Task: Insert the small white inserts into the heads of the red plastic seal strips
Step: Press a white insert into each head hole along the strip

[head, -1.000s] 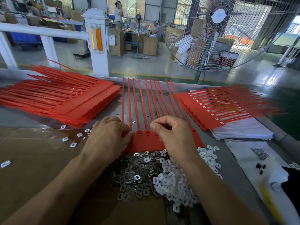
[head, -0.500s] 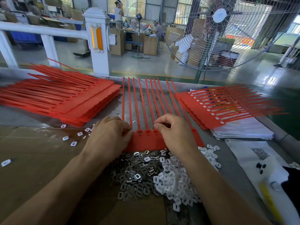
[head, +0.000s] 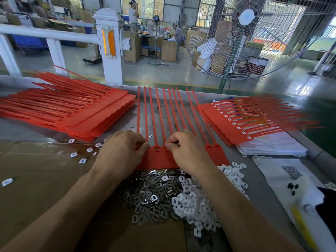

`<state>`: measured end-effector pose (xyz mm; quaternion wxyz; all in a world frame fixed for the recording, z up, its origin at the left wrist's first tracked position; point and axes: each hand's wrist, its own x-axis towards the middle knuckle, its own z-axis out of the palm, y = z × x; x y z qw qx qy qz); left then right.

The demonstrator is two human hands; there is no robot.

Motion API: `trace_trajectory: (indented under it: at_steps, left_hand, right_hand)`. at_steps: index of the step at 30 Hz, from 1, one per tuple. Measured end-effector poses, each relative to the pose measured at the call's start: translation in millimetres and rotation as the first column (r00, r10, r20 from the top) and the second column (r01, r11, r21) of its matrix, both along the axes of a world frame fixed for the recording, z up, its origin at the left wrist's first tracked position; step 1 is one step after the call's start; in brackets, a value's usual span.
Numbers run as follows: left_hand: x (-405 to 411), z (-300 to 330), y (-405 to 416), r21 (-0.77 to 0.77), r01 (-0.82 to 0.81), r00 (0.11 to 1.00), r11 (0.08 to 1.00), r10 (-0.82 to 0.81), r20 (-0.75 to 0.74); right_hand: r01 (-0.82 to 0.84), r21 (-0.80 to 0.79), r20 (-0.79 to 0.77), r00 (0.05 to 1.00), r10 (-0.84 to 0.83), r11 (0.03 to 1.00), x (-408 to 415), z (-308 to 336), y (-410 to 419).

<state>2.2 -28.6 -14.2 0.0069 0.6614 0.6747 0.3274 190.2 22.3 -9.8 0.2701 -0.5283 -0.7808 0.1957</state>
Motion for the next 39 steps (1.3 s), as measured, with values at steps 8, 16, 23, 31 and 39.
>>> trace_trajectory:
  at_steps: [8,16,23,31,39]
  left_hand:
    - [-0.6,-1.1,1.3,0.0,-0.001,1.0,1.0,0.001,0.001]
    - [-0.5,-0.9,1.9,-0.01,-0.001,1.0,1.0,0.001,0.014]
    - [0.0,-0.1,1.1,-0.01,0.0,1.0,1.0,0.0,0.009]
    - [0.4,-0.4,1.0,-0.011,-0.002,1.0,1.0,0.002,0.008]
    - [1.2,-0.1,1.4,-0.013,0.0,1.0,1.0,0.0,0.009]
  right_hand:
    - [0.03,0.011,-0.012,0.999,-0.03,0.999,-2.5,-2.9,2.2]
    - [0.057,0.008,-0.038,0.998,-0.056,0.998,-3.3,-4.3,3.0]
    - [0.072,0.0,-0.007,0.997,-0.072,0.997,-4.5,-3.9,3.2]
    - [0.078,0.003,-0.017,0.997,-0.078,0.997,-4.8,-3.5,4.0]
    - [0.018,0.049,0.034,0.999,-0.019,0.999,-0.6,-2.8,3.3]
